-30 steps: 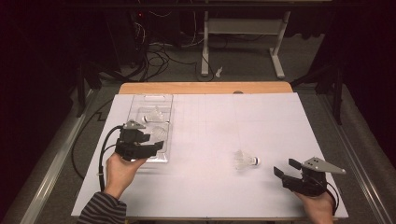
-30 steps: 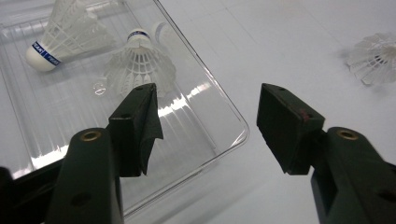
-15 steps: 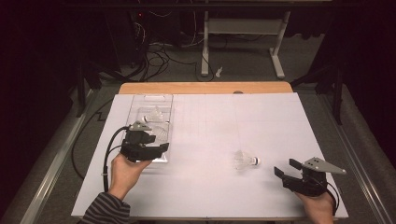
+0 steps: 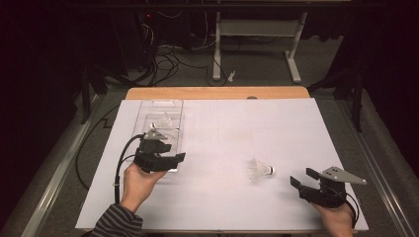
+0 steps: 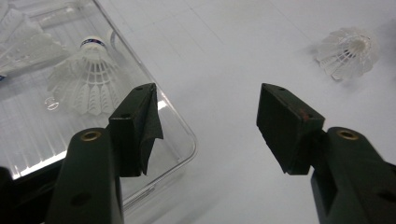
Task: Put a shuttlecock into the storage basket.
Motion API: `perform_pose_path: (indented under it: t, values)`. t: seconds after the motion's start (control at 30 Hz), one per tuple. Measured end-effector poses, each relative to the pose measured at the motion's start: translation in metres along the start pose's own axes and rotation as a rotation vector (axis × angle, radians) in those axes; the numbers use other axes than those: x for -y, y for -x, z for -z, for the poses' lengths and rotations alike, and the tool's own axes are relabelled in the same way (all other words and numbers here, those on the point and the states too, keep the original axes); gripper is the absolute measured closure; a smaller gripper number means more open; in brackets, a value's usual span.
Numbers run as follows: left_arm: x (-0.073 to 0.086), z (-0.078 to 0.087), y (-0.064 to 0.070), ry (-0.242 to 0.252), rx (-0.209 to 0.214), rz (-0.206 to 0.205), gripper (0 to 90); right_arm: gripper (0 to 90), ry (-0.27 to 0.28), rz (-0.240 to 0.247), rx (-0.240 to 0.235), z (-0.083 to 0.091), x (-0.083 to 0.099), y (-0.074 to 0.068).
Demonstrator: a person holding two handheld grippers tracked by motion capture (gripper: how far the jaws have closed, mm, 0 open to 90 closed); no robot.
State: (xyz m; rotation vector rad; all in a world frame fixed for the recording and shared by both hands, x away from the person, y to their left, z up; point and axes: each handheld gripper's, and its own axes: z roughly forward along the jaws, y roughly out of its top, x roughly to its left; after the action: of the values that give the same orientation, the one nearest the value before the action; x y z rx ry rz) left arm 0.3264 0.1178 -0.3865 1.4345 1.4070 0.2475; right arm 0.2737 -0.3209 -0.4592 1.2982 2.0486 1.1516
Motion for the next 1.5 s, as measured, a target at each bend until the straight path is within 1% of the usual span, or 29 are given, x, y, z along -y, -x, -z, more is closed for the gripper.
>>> perform_pose_path:
  t: [0.2,0.3,0.43,0.67,0.87,1.07,1.5]
  values:
    - [0.000,-0.004,0.006,-0.008,0.008,-0.013,40.2,30.5,0.002,0.004,0.000,0.000,0.000,0.000]
    - [0.001,-0.006,0.008,-0.012,0.008,-0.009,40.5,30.5,0.001,0.000,-0.001,0.000,0.000,0.000]
    - [0.003,-0.009,0.010,-0.018,0.009,-0.022,40.8,30.5,0.000,0.001,-0.002,0.000,0.000,0.000]
    - [0.004,-0.013,0.018,-0.019,0.019,-0.023,41.3,30.5,0.004,0.003,-0.003,0.001,0.000,-0.001]
    - [0.006,-0.018,0.022,-0.036,0.020,-0.033,41.7,30.5,0.002,0.005,-0.003,0.001,0.000,-0.001]
    - [0.006,-0.021,0.027,-0.038,0.024,-0.041,41.4,30.5,0.002,0.006,-0.004,0.001,0.000,-0.001]
    - [0.009,-0.031,0.036,-0.064,0.034,-0.056,41.1,30.5,0.000,0.004,-0.004,0.001,0.000,-0.001]
